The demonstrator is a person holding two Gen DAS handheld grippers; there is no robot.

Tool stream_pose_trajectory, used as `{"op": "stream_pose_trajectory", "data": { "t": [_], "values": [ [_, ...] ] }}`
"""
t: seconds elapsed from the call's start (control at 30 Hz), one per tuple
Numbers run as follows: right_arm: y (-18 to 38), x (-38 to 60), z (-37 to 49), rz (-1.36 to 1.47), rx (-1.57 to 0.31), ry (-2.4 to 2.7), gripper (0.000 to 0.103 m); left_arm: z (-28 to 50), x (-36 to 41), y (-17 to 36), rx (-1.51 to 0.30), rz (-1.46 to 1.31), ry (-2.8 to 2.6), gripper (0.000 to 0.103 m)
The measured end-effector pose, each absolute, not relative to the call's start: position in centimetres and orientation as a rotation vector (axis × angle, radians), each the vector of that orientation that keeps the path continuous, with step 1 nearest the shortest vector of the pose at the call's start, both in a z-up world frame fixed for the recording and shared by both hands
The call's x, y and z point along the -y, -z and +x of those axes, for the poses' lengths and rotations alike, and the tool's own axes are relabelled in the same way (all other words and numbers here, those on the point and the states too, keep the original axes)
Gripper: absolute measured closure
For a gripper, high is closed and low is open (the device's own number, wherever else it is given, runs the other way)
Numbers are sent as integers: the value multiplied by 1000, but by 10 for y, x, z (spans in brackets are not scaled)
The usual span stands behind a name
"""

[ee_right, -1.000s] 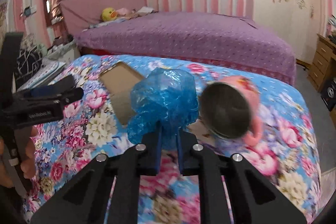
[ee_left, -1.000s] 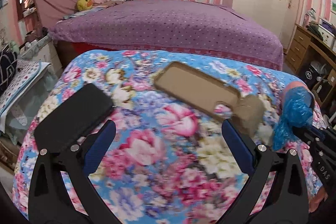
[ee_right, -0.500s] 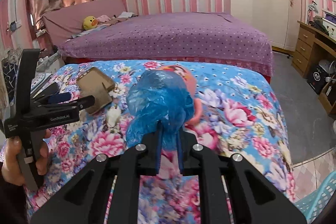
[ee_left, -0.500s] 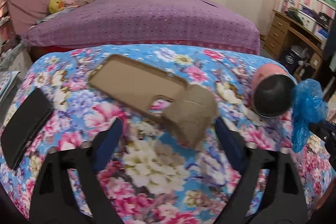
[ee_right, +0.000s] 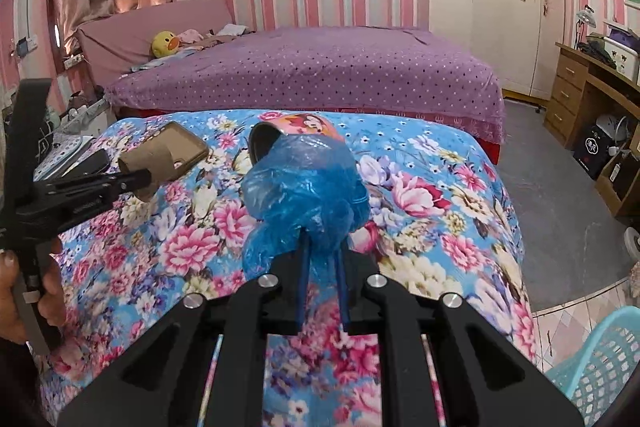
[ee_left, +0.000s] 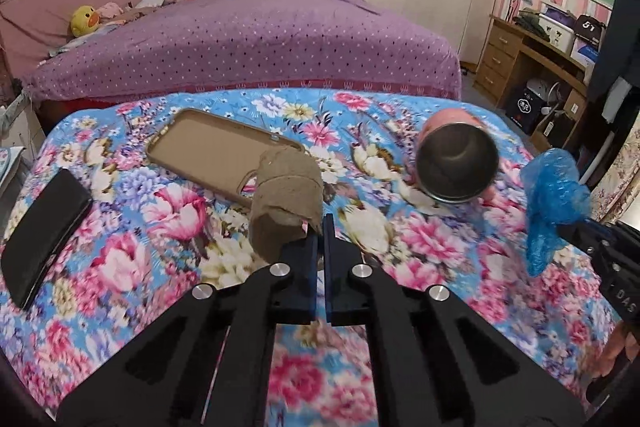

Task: Collect trash
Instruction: 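Carry the cardboard tube and blue bag over the blue basket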

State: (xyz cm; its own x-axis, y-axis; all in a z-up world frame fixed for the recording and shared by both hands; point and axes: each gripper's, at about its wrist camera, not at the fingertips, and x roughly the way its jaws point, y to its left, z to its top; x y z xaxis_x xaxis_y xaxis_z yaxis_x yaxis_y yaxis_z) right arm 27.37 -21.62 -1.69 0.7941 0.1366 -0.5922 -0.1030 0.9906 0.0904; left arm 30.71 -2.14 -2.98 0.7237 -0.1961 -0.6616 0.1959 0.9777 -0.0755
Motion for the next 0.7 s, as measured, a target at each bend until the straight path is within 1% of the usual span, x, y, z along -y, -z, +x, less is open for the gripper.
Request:
{"op": "stream_pose_trajectory", "data": {
  "t": [0.33,0.7],
  "values": [
    [8,233,234,23,-615,-108,91,244,36,10,-670,39,183,103],
    [-4,295,183,38,-585,-25,91,191,102,-1,-625,57,209,103]
  ]
}}
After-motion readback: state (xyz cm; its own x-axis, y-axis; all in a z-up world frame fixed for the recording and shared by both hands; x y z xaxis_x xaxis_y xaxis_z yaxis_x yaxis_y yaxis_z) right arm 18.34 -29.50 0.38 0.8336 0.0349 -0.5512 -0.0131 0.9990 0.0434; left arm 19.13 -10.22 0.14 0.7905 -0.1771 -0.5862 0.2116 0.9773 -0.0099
